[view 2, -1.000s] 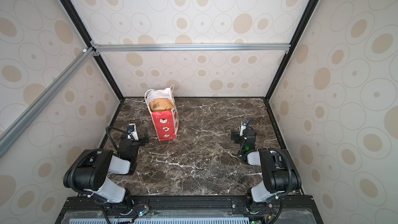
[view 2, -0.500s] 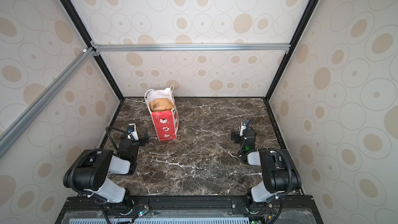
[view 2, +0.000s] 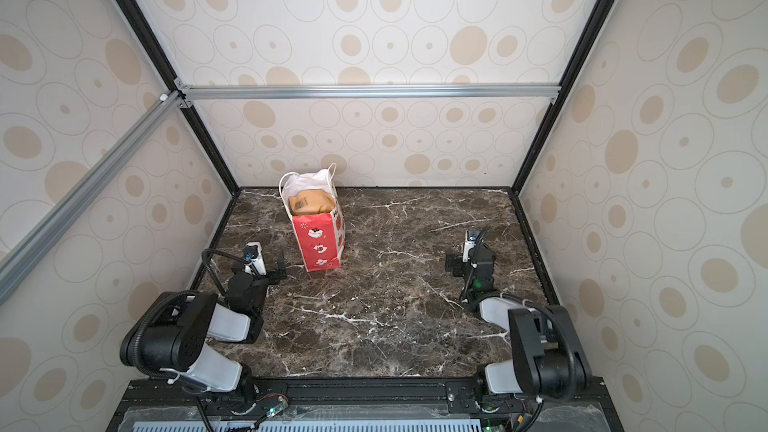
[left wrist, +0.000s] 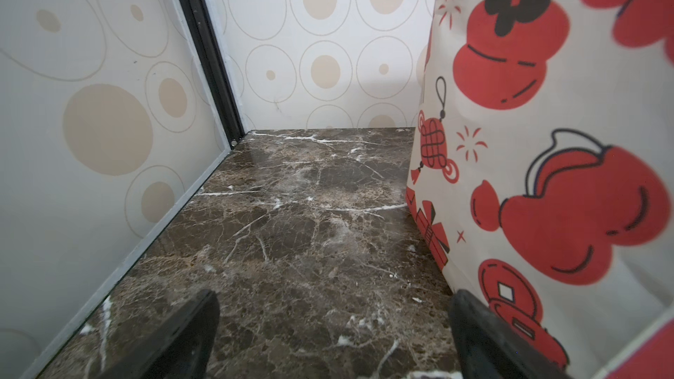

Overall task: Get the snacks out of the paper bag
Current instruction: 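Raise both arms and bring both grippers above the paper bag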

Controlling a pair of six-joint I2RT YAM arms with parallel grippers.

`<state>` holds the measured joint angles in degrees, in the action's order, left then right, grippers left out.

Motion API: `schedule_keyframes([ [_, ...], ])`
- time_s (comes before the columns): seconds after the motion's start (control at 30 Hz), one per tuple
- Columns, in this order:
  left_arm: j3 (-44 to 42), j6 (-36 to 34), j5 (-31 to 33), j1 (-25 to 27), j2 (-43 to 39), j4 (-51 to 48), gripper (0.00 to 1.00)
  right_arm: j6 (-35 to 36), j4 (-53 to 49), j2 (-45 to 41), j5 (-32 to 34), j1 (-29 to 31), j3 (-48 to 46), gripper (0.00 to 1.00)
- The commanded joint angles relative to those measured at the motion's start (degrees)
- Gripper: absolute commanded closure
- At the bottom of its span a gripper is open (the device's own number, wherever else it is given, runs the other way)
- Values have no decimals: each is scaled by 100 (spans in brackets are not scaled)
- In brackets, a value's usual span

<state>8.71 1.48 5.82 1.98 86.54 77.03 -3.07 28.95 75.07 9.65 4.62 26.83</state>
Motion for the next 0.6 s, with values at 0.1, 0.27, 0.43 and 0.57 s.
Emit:
schedule_keyframes([
  [0.1,352,907,1030,83,-2374,-2244,2,-2367,-4261,-1317,-840,110,2158,3],
  [0.27,1853,2647,238,117,-3355,-4903,2,-2608,-4972,-893,-1363,1102,3642,3],
  [0.43,4151,3226,-1203,248,-2591,-7382,2,-2306,-6103,602,-1649,2306,5959,3],
  [0.57,5673,2873,-1787,408,-1808,-8521,4,-2321,-6220,1696,-1976,2733,7235,2],
])
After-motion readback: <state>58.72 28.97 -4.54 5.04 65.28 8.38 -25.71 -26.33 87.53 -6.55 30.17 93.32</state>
